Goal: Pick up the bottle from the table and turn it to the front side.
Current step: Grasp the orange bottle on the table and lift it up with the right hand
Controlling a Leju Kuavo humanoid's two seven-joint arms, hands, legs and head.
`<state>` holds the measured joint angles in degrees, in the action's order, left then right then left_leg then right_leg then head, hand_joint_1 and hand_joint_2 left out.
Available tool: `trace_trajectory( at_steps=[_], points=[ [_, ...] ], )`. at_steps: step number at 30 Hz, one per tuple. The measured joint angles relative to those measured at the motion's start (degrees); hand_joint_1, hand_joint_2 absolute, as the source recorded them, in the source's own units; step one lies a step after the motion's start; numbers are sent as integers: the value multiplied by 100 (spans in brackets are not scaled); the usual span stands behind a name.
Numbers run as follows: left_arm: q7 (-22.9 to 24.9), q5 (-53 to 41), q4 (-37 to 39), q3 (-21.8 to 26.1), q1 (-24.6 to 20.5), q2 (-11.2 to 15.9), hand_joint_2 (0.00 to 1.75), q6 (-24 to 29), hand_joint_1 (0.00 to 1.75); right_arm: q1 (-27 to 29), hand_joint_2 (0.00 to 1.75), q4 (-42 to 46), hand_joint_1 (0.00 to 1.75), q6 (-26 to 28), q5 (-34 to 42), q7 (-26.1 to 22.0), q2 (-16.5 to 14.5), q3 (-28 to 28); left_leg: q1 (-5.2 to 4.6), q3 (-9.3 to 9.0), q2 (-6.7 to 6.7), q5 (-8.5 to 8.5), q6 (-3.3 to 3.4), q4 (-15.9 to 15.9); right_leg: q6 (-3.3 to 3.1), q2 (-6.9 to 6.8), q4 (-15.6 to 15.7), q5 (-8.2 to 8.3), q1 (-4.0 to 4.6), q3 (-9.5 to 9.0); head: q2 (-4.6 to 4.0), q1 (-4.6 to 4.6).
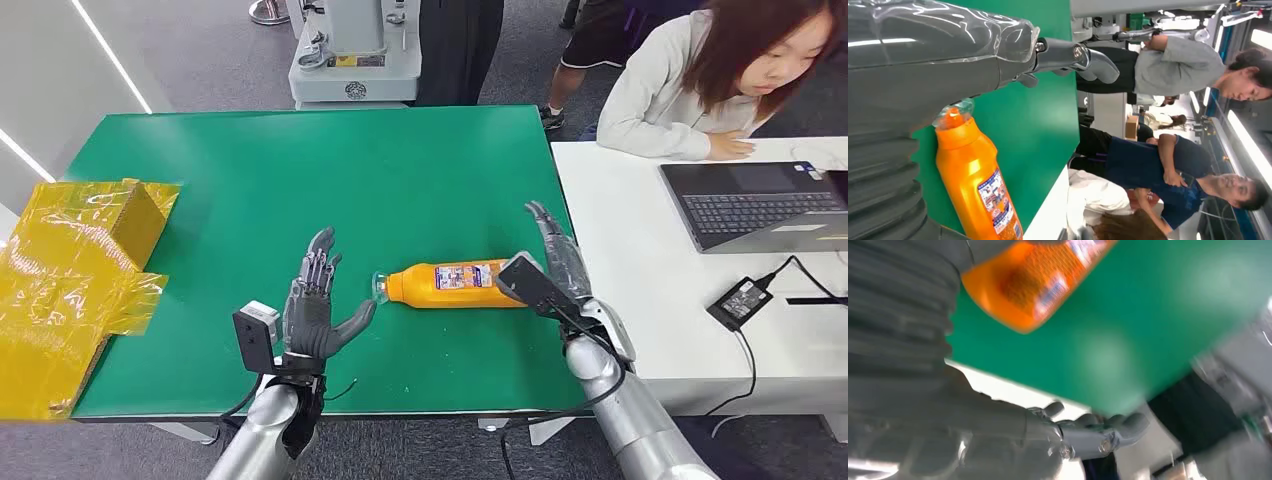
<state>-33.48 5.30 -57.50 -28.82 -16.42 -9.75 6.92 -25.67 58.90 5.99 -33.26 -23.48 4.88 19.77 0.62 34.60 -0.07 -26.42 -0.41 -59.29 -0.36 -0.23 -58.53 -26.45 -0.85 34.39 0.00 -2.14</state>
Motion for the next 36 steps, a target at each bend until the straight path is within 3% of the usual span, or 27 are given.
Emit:
trace_trajectory(
  at_steps=[6, 12, 28, 36],
  points=[
    [-2, -1, 106, -31, -85, -3, 175, -49, 0, -345, 175, -415, 0, -593, -215, 139, 23, 259, 0, 2, 0, 0, 0, 0, 0, 0, 0, 0, 0, -1, 0, 1],
    [82, 15, 192, -51, -213, -28, 175, -40, 0, -1113, 175, -1240, 0, -1334, -319, 142, -45, 690, 0, 1, 0, 2, -2, -1, 0, 1, -4, 3, -1, -1, 0, 1],
    [107, 21, 192, -49, -177, 64, 175, 43, 0, -1717, 175, -2053, 0, -1474, -335, 134, -349, 1285, 0, 2, -6, 4, -5, 0, -1, -3, -5, 1, 0, -1, 0, 1],
    [210, 32, 191, -49, -176, 68, 175, 42, 0, -1876, 175, -2286, 0, -1783, -532, 604, -422, 1594, 0, 2, -6, 4, -5, 0, -1, -4, -5, 1, 0, -1, 0, 0]
  ],
)
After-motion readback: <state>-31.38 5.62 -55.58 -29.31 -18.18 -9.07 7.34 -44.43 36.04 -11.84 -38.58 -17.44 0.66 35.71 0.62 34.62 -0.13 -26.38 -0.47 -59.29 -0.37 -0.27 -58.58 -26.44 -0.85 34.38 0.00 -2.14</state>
